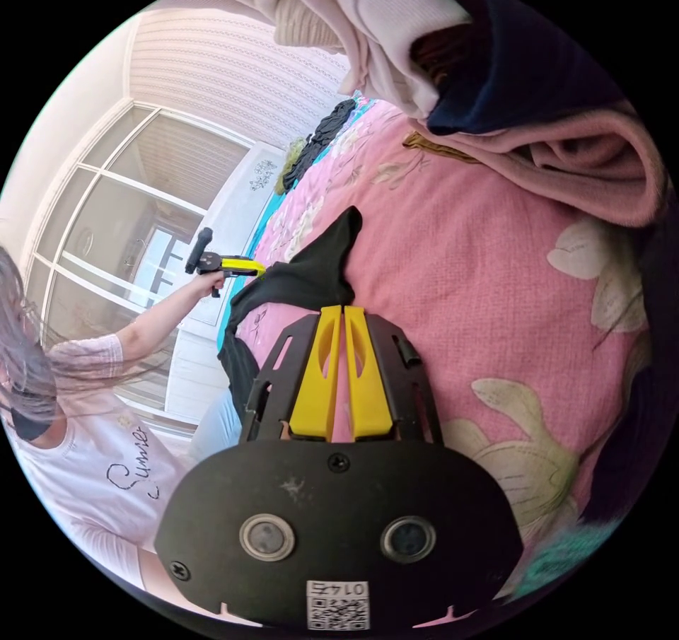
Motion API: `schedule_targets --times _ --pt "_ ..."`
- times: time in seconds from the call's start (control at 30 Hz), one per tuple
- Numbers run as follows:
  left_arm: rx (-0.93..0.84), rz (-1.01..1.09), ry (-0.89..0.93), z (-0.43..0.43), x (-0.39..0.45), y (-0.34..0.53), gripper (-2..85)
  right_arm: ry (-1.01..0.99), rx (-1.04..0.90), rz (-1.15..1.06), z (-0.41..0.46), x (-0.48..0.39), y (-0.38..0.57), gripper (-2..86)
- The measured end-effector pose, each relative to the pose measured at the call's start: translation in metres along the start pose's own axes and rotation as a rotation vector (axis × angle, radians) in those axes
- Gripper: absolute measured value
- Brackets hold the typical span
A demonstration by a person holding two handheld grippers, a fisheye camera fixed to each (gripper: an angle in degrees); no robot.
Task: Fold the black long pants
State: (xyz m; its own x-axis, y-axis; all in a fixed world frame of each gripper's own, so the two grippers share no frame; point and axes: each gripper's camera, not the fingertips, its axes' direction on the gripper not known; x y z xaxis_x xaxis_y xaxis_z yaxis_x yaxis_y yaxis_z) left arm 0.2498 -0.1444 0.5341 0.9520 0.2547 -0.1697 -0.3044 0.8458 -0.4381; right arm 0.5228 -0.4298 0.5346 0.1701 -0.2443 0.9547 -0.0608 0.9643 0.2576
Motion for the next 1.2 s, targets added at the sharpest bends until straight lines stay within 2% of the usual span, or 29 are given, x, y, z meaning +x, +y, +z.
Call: schedule_targets --times 0.13,0.3,0.4,0.5,0.6,0.77,0.87,1.03,1.2 --pt "0.112 0.036 -0.087 -0.061 -0.001 -0.001 0.4 -0.001 -0.001 0.000 0.000 -0.001 0.005 0.2" --pt "0.241 0.332 0.128 -0.110 0.086 -0.053 4.0 -0.004 -0.002 0.002 0.000 -0.003 0.013 0.2" --pt "0.293 0.438 0.231 -0.116 0.139 -0.087 6.3 -0.007 -0.002 0.001 0.000 -0.005 0.018 0.2" --pt "0.272 0.489 0.273 -0.112 0.172 -0.110 5.7 -0.012 -0.002 0.000 0.000 -0.006 0.024 0.3" --pt "0.216 0.569 0.185 -0.107 0.185 -0.109 0.3 -0.019 -0.002 -0.003 0.000 -0.008 0.029 0.3" --pt "0.329 0.548 0.175 -0.137 0.169 -0.087 -0.8 -0.027 -0.005 -0.006 0.000 -0.012 0.038 0.3" --pt "0.242 0.519 0.172 -0.119 0.163 -0.082 -0.4 -0.023 -0.008 -0.001 0.001 -0.013 0.043 0.3" --pt "0.248 0.449 0.260 -0.135 0.121 -0.045 4.2 -0.021 -0.011 0.004 0.002 -0.015 0.052 0.3" --pt "0.345 0.319 0.116 -0.200 0.023 0.064 4.4 -0.021 -0.013 0.008 0.003 -0.019 0.062 0.6"
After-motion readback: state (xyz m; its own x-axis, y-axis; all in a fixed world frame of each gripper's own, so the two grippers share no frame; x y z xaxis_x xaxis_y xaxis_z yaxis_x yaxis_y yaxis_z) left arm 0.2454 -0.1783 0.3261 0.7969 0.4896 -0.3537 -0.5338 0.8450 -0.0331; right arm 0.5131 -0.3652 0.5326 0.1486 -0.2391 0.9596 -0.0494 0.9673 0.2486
